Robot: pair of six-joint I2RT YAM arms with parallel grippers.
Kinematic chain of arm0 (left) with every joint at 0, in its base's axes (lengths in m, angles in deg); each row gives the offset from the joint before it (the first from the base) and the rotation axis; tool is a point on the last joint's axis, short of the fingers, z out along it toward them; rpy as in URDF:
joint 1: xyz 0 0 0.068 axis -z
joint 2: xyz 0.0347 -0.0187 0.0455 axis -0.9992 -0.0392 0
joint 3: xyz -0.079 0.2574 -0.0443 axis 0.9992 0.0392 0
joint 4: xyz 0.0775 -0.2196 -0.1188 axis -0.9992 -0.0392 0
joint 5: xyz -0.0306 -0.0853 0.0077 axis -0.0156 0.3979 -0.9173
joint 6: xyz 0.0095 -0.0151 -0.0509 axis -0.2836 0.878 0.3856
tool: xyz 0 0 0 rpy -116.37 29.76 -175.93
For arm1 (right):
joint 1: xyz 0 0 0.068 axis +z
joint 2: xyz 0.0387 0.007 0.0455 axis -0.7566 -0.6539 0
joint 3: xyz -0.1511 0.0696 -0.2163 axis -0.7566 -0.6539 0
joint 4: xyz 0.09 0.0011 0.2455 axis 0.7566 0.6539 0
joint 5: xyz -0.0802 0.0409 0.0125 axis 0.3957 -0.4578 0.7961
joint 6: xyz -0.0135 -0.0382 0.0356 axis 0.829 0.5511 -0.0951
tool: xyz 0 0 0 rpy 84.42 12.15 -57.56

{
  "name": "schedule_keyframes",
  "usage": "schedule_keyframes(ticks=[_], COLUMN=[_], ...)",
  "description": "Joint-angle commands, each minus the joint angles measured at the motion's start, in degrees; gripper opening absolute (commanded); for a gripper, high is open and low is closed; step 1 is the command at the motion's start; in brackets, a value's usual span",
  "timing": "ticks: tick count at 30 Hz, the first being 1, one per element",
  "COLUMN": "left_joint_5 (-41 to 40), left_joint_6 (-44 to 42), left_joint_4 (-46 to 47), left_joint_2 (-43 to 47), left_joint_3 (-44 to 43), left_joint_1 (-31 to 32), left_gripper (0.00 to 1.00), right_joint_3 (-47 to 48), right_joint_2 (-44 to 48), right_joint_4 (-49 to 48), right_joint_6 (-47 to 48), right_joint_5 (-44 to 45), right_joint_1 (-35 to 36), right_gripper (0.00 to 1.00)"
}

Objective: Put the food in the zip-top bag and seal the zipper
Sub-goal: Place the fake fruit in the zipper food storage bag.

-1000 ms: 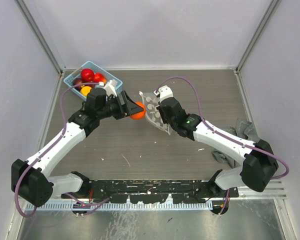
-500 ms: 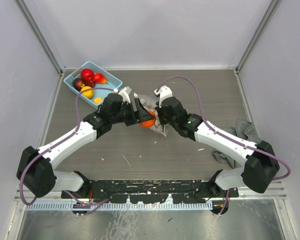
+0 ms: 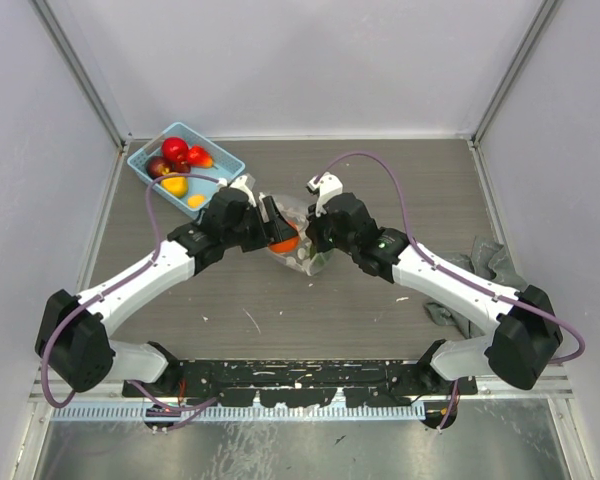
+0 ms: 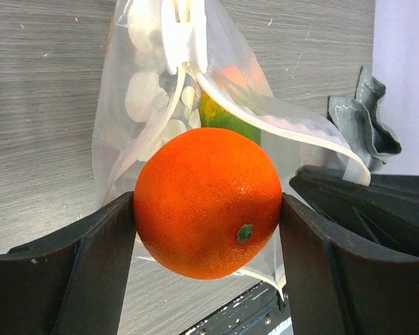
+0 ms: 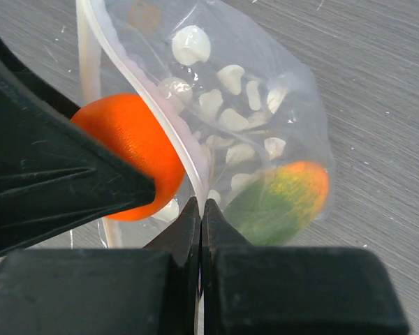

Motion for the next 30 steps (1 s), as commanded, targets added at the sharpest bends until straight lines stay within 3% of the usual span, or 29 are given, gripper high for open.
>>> schedule_keyframes(ticks=[1,5,14,30], left_joint_5=[-3.08,-3.38,-2.96,-6.23], left_joint_6=[-1.89,-1.72,-1.72,-2.01], left_joint_4=[-0.90,-0.94,-1.93,-11.42], left_joint_2=[-0.15,0.59,2.84,14.76], left_joint_3=[-3.41,-3.00,-2.98,1.08], left_joint_1=[0.40,0.42,0.38,0.41], left_gripper=[0.65,0.80,0.96,0.92], right_joint_3=[1.76,1.44,0.84,0.38], right_joint_2=[1.55,1.32,1.36,0.57], right_joint_4=[-4.36,-5.00,-5.36,-6.23], right_joint_6=[-2.38,-2.82,-3.04,-3.43], right_joint_5=[-3.63,-4.08,-3.57,-3.44], right_joint_1=[0.05,0.05,0.11,0.03], right_gripper=[0.00,0.00,0.00,0.00])
